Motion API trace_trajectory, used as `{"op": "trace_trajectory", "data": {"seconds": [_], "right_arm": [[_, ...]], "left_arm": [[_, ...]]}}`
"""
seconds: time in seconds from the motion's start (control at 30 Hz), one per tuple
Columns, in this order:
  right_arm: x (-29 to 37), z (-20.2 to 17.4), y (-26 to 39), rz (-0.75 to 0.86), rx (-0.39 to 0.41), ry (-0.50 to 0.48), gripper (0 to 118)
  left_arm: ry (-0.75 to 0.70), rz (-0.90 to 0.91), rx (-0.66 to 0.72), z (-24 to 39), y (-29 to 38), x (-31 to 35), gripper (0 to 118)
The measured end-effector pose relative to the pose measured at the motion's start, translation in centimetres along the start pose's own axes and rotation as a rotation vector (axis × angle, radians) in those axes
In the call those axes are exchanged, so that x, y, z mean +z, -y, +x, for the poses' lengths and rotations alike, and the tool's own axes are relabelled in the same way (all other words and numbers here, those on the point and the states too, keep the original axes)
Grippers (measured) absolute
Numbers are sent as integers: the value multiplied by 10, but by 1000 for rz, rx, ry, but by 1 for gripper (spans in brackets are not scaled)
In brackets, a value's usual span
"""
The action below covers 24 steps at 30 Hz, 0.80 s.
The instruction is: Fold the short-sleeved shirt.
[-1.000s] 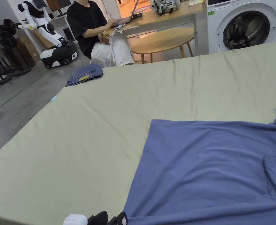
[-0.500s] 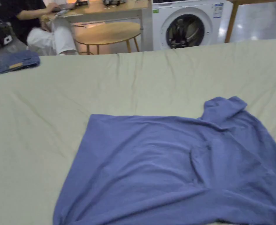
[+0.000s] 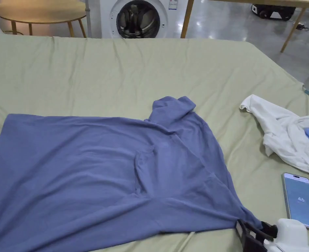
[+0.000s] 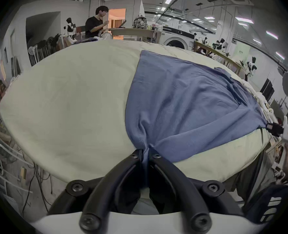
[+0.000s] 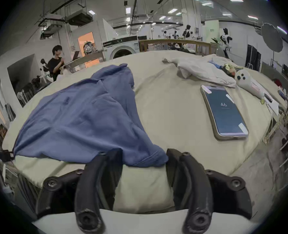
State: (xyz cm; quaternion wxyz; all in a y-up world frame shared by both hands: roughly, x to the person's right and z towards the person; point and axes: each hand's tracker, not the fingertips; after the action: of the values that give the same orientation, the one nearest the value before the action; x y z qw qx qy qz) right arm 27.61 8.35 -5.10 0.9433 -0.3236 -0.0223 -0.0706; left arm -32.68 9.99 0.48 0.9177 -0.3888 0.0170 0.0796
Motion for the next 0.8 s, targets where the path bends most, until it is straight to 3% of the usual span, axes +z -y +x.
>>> {"op": "trace_trajectory", "data": {"seconds": [0.03,0.17,0.27,0.37,0.5,0.7,0.8], "right_arm": [[3,1,-1,-3,3,-14,50],[4,-4,-4,-17,58,-47,8],[6,-11,-9,-15,99,-43,6],[17,-12,-28,11,57,-69,6],[14,-10,-73,58,-1,-89,5],[-47,-21,-139,55,-12,-92,5],[-89,-28,-160,20,-30,-75,5]], "left_arm": [[2,0,1,-3,-1,-1,1],[9,0,22,0,-1,-1,1],[8,27,42,1,-5,5,1],[-27,84,-4,5,-23,16,1],[51,194,34,-6,-84,16,1],[91,223,-29,-18,-186,-47,1],[100,178,8,-26,-226,-92,1]]}}
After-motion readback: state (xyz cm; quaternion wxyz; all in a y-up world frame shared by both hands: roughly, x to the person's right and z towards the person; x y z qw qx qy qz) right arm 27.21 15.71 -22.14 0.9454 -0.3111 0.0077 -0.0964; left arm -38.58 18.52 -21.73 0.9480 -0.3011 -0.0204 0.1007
